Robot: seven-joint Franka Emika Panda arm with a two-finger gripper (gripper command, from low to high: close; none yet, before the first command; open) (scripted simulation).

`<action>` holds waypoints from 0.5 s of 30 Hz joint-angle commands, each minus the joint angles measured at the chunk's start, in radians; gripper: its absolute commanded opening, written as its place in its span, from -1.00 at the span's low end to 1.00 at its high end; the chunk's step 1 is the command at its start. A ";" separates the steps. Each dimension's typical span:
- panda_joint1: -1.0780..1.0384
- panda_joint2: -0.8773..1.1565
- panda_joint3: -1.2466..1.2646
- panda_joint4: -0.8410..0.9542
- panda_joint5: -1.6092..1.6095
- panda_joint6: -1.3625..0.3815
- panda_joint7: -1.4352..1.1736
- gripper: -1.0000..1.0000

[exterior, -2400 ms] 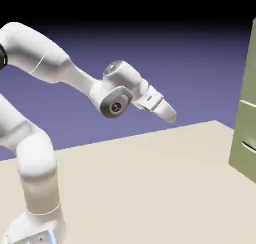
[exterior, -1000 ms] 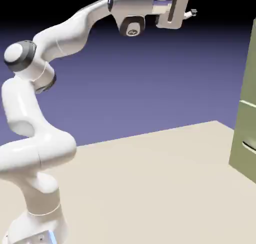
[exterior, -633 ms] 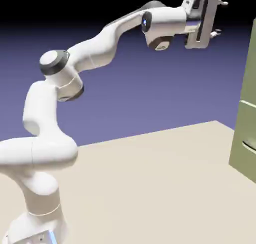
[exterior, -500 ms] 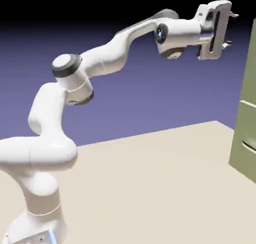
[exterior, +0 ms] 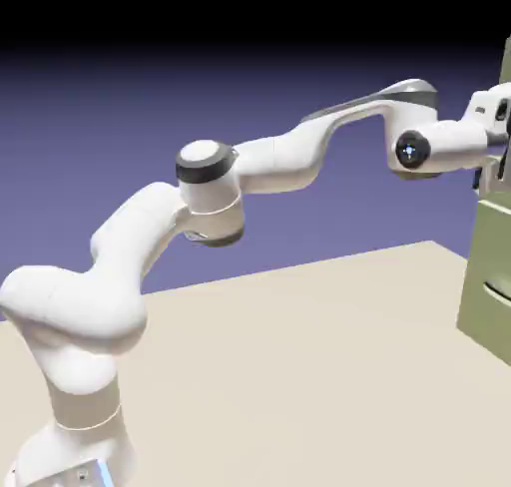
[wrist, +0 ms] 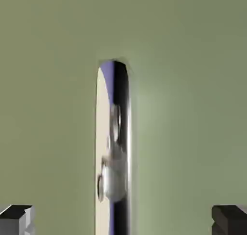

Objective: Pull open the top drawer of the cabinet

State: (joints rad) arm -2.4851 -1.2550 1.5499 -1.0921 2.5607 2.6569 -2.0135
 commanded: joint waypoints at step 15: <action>0.077 0.004 -0.024 -0.127 0.037 -0.050 -0.047 -1.00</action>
State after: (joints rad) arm -2.4083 -1.2506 1.5258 -1.2189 2.5967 2.6068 -2.0595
